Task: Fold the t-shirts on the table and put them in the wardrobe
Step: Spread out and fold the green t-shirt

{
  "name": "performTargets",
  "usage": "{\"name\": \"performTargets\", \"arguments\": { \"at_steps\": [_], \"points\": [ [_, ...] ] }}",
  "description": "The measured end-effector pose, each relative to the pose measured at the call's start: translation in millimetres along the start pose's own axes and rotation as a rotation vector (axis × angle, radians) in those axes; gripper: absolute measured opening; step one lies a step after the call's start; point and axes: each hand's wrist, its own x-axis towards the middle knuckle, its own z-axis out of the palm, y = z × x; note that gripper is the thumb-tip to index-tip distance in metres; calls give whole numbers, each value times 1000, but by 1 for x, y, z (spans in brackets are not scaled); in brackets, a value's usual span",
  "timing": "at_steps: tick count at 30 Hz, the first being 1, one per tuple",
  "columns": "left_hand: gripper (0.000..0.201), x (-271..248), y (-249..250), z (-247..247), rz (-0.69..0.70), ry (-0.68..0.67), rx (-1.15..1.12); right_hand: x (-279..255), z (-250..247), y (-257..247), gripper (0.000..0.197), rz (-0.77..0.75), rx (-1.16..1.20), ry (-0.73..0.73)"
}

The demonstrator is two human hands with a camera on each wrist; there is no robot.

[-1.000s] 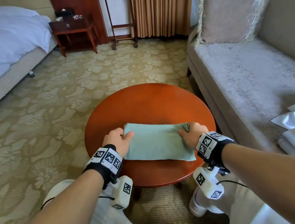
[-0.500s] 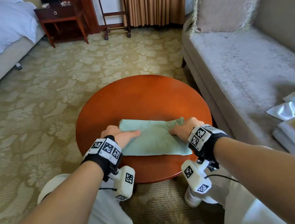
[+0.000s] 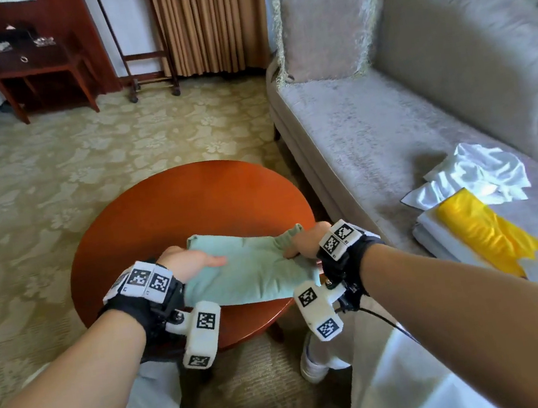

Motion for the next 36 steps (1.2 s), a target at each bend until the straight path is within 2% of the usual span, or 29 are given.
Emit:
{"name": "performTargets", "arguments": {
  "at_steps": [3,6,7,9,12,14,16,22,25,27,29,30,33,36],
  "points": [
    [111,-9,22,12,23,-72,-184,-7,-31,13,54,79,115,81],
    [118,25,43,37,73,-160,-349,-9,-69,32,58,76,198,129],
    [115,24,56,44,91,-195,-406,-4,-84,44,59,49,224,135],
    [101,-15,86,56,119,-298,-500,-17,-110,60,64,32,269,164],
    [69,-66,128,80,208,-412,-575,-34,-148,92,51,103,388,298],
    [56,-84,151,104,241,-459,-585,-45,-175,114,51,139,437,381],
    [47,-99,172,130,259,-488,-591,-60,-199,131,52,152,456,402],
    [35,-148,219,214,338,-584,-554,-114,-270,182,36,258,497,564],
    [46,-165,236,251,354,-626,-528,-117,-298,211,32,299,517,619],
    [60,-164,249,274,364,-574,-520,-110,-313,230,41,306,554,650],
    [85,-152,261,296,373,-496,-492,-97,-324,248,56,304,611,654],
    [86,-149,267,304,390,-464,-491,-88,-328,256,58,291,643,644],
    [49,-151,280,312,450,-374,-443,-80,-331,261,41,289,714,601],
    [34,-137,295,324,468,-304,-466,-60,-334,264,27,254,764,558]
  ]
}}
